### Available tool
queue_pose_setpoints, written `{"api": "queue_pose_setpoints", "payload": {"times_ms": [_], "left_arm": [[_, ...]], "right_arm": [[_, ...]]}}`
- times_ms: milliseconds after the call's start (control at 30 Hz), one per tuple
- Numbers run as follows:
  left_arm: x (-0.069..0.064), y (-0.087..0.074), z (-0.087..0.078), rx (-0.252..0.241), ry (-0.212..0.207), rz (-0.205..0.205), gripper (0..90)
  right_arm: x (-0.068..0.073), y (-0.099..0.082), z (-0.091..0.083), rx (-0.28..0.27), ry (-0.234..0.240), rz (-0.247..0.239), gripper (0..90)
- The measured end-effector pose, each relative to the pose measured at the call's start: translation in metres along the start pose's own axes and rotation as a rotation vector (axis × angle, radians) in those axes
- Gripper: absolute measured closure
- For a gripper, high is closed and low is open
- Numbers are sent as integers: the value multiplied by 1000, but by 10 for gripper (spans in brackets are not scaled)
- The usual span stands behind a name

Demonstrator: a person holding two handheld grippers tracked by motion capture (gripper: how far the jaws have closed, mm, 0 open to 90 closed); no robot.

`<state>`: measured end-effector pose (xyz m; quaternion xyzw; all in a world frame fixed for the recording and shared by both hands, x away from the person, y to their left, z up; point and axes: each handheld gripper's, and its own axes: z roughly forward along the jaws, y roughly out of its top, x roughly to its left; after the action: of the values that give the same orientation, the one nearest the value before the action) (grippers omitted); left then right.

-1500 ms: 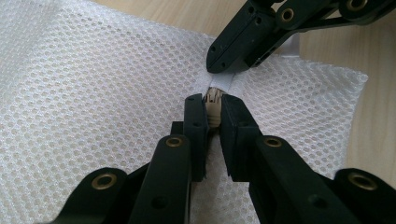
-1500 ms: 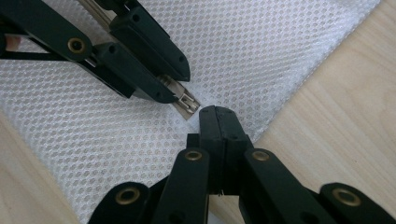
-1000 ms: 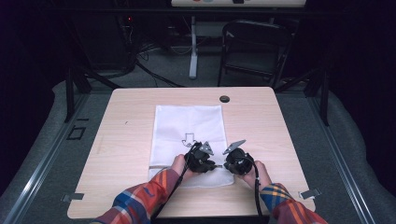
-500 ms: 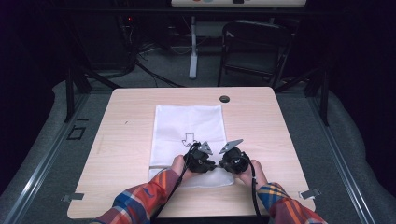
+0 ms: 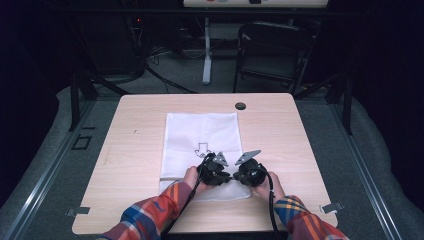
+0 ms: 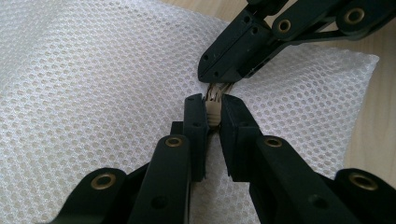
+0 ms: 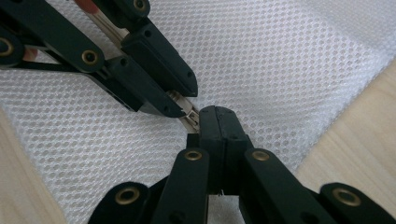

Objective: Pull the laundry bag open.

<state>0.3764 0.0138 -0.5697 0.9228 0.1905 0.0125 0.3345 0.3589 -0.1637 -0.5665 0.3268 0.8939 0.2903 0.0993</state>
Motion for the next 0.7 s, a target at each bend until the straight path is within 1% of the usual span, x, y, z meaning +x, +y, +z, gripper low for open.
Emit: {"api": "queue_pose_setpoints", "payload": {"times_ms": [67, 100, 167, 233, 267, 333, 400, 433, 600, 633, 700], "left_arm": [[0, 0, 0, 3, 1, 7, 811], [-1, 0, 0, 3, 4, 6, 811], [-1, 1, -1, 8, 7, 7, 811], [-1, 0, -1, 5, 4, 6, 812], [-1, 0, -1, 6, 3, 6, 812], [0, 0, -2, 7, 4, -2, 812], [0, 0, -2, 7, 5, -1, 812], [0, 0, -2, 6, 4, -1, 812], [-1, 0, -3, 11, 9, 1, 813], [-1, 0, -3, 11, 9, -2, 813], [-1, -1, -3, 6, 7, -4, 813]], "right_arm": [[-1, -1, 0, -3, 3, 5, 900], [-1, 0, 0, -3, 1, -5, 900], [0, 0, 0, -1, 1, -7, 900], [-1, -1, 0, -1, 1, -5, 900], [-1, -1, 0, -6, 4, 6, 900], [-1, 0, -1, 6, 0, -3, 900], [1, 0, 0, 5, 1, -4, 900], [1, 0, -1, 12, -12, -9, 900], [3, 0, 0, 9, -21, -7, 900], [2, 1, -1, 16, -24, -18, 900], [3, 1, 0, 16, -25, -24, 900]]}}
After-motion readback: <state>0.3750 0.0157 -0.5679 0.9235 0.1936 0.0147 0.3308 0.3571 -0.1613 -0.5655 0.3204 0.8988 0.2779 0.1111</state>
